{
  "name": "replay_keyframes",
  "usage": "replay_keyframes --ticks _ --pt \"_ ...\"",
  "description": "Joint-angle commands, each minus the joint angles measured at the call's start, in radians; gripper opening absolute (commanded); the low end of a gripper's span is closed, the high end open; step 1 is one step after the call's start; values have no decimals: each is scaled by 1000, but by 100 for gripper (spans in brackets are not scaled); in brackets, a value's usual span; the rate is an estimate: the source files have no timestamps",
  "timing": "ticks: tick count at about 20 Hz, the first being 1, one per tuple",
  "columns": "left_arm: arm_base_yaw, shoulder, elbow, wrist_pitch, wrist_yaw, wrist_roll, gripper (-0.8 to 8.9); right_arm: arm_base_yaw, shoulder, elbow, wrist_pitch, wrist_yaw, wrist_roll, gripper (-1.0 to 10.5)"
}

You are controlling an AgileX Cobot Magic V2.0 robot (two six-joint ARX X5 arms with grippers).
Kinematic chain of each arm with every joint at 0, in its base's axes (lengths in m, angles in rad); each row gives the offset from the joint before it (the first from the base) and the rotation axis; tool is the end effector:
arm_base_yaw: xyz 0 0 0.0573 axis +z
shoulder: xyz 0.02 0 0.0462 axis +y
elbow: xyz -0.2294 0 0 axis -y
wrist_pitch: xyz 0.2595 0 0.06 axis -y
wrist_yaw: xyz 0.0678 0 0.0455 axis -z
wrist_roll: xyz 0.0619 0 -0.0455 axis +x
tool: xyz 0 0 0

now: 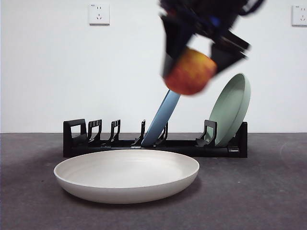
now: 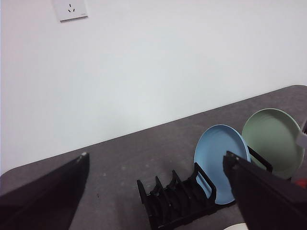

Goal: Take the yellow plate from the plate rack,put the plate on the table,take the apple from the table,put the apple in the plate

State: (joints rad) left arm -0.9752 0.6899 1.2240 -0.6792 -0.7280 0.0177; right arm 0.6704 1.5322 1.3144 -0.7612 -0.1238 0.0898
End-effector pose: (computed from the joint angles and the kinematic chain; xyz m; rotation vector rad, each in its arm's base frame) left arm 0.1175 -0.1000 0.4168 0.1270 0.0937 -0.2476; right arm 0.2692 0.2232 0.2280 -0.1923 0.9961 0.6831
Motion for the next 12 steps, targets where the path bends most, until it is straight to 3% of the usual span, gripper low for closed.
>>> replay_keyframes --ticks 1,5,12 --pt "2 -1 -4 5 -5 10 468 64 55 61 13 -4 5 -12" --pt "2 -1 -4 3 -4 10 468 141 166 105 54 5 5 -12" --pt "2 -1 -4 -50 -4 8 468 162 385 105 89 26 -18 -12"
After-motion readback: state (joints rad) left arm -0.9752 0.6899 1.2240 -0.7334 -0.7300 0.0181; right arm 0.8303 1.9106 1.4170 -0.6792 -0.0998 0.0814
